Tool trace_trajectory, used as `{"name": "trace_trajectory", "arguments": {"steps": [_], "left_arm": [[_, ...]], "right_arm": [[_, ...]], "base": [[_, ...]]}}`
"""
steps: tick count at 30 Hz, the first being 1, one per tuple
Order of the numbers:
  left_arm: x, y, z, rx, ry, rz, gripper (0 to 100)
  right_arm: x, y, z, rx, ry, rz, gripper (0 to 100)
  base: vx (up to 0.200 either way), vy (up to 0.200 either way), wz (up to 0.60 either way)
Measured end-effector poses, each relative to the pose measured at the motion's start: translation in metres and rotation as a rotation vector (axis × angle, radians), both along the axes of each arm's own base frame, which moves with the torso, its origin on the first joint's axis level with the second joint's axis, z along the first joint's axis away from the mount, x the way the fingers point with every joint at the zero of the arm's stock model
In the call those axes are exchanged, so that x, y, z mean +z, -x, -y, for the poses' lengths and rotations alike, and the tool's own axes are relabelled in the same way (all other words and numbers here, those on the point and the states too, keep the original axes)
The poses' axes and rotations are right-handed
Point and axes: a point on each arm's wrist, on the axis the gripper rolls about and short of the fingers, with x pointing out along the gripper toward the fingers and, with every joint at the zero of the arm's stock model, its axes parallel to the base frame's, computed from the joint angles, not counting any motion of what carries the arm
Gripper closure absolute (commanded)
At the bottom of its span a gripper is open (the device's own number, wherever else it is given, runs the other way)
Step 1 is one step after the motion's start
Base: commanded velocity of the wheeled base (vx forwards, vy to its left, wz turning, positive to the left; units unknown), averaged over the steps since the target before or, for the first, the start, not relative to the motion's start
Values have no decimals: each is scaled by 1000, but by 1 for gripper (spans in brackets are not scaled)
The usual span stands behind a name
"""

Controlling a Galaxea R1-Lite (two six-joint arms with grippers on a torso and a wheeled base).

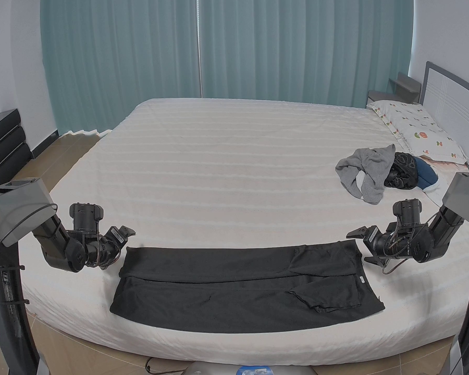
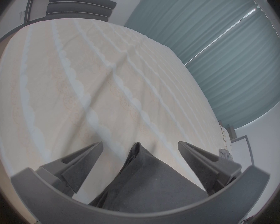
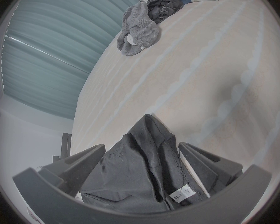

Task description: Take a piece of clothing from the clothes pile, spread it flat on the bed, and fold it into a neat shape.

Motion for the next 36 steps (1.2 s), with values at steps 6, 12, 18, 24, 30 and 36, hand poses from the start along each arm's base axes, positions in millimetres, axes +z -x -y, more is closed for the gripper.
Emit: {"name": "trace_trajectory", "arguments": {"steps": [6,12,18,24,30,36], "left_arm": [[11,19,1,-45,39,-9,0],[14,22,4,-88,8,-3,0],[10,18,6,-176,-78,31,0],[-2,11,8,-298,-157,76,0],[-16,14,9,-336,-175,53,0],[-25,15,9,-369,-157,41,0]], "right_arm": [[3,7,2,-5,1,-2,0],[5,9,4,-10,2,18,0],[5,10,3,-7,3,23,0],[5,10,-1,4,4,22,0],[4,10,-2,7,4,20,0],[4,10,-2,6,3,21,0]], "base": [[-167,0,0],[0,0,0],[0,0,0],[0,0,0],[0,0,0],[0,0,0]]}}
